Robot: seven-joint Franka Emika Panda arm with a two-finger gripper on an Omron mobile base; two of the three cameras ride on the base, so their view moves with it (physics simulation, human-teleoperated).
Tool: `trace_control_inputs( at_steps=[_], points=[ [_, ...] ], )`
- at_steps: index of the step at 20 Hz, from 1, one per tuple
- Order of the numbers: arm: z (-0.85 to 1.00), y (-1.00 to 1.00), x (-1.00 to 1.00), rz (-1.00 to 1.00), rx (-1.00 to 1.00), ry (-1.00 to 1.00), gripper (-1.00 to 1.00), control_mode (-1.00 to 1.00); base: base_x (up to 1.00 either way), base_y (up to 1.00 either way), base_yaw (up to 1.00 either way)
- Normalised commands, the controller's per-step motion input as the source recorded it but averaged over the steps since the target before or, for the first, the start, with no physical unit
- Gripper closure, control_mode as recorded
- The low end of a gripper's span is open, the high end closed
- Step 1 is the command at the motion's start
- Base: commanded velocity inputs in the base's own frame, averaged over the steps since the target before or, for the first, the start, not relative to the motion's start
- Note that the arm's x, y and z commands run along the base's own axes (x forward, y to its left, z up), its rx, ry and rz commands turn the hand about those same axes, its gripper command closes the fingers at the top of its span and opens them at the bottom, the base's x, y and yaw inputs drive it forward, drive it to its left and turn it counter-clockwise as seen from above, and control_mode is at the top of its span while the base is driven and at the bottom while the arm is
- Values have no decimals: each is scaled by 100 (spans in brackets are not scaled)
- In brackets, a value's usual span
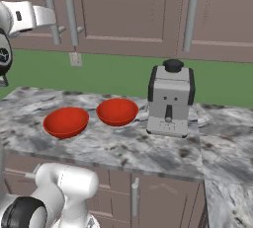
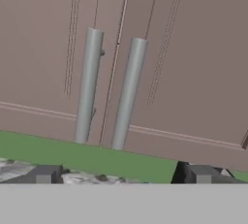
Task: Open the cabinet. Pick the bowls from the counter and place them in the cabinet. Then close the cabinet.
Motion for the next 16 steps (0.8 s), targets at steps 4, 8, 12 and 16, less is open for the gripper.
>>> trace_control_inputs(
  at_steps=[4, 8, 12, 16],
  points=[
    [-33, 0, 56, 5, 1, -8, -100, -100, 0, 0, 0],
    [-10, -4, 43, 4, 5, -1, -100, -100, 0, 0, 0],
    [0, -4, 29, 0, 1, 0, -100, -100, 0, 0, 0],
    [0, 0, 43, 0, 0, 0, -100, -100, 0, 0, 0]
  ],
)
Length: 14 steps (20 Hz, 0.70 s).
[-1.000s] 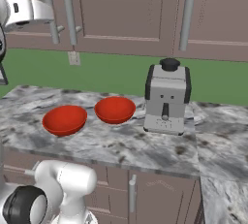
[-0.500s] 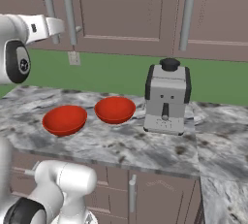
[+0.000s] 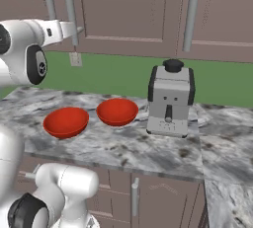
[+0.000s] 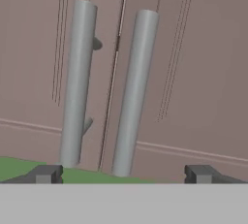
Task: Open the cabinet. Pick the bowls from the counter and place them in the cabinet. Then close the cabinet.
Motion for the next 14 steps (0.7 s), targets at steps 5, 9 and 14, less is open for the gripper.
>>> trace_control_inputs(
  at_steps=[5, 9, 14],
  points=[
    [-5, 0, 66, 0, 0, 0, -100, -100, 0, 0, 0],
    [-7, 0, 72, 0, 0, 0, -100, -100, 0, 0, 0],
    [-9, 0, 72, 0, 0, 0, -100, -100, 0, 0, 0]
  ],
)
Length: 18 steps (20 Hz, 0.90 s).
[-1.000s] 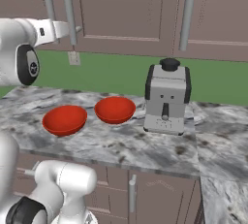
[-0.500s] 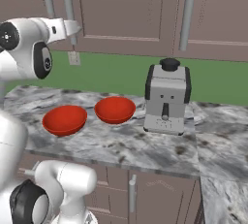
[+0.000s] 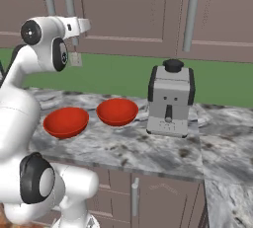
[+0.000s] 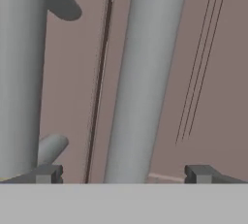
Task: Open the cabinet. Pick the bowls from the counter and place them in the cabinet. Then close the cabinet.
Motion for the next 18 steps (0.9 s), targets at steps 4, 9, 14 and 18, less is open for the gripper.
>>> trace_control_inputs(
  at_steps=[4, 9, 14, 18],
  points=[
    [-20, 0, 75, 0, 0, 0, -100, -100, 0, 0, 0],
    [-23, 0, 78, 0, 0, 0, -100, -100, 0, 0, 0],
    [-20, 0, 88, 0, 0, -1, -100, -100, 0, 0, 0],
    [-27, 0, 100, 0, 0, 0, -100, -100, 0, 0, 0]
  ],
)
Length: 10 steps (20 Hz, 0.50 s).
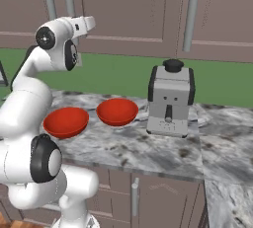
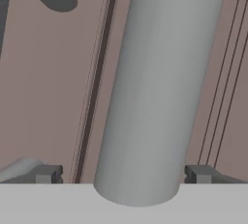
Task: Open the cabinet. Pick the bowls from the counter and place them in the cabinet. Then close the cabinet.
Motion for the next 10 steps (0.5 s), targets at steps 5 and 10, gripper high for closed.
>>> trace_control_inputs(
  at_steps=[5, 10],
  points=[
    [-43, 0, 100, 0, 0, 1, 100, -100, 0, 0, 0],
    [-6, -77, 55, -11, 11, 38, 100, -100, 0, 0, 0]
  ],
)
